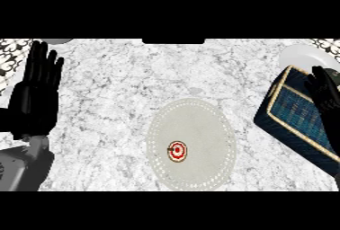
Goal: Pick the cupcake from the placemat and place it in the basket
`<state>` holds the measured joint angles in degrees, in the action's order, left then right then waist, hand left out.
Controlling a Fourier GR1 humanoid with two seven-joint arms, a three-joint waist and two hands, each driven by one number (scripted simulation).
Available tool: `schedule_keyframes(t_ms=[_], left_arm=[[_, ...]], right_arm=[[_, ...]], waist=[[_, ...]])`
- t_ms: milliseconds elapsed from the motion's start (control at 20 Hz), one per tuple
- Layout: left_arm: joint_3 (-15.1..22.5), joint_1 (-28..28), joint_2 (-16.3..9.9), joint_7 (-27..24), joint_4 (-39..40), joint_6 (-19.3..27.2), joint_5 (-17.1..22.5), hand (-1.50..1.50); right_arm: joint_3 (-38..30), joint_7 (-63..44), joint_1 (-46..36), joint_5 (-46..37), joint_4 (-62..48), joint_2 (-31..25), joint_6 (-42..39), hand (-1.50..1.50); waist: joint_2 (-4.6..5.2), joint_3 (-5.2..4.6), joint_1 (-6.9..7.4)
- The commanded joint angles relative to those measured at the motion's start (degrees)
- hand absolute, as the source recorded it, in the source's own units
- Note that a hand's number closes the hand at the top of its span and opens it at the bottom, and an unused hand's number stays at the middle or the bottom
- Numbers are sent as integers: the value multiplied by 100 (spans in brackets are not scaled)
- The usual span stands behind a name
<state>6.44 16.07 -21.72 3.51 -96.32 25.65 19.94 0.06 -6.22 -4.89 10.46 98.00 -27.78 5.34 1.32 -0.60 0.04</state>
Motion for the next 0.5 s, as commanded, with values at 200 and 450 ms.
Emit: schedule_keyframes(t_ms=[200,450], left_arm=[[955,-1187,-43,843,1169,-713,36,0],[1357,-1647,-215,1069,1594,-1078,-67,0]], right_arm=[[1351,313,-1094,482,312,1599,-208,150],[3178,764,-1461,-561,-109,2376,-428,150]], waist=[[62,63,515],[-37,45,563]])
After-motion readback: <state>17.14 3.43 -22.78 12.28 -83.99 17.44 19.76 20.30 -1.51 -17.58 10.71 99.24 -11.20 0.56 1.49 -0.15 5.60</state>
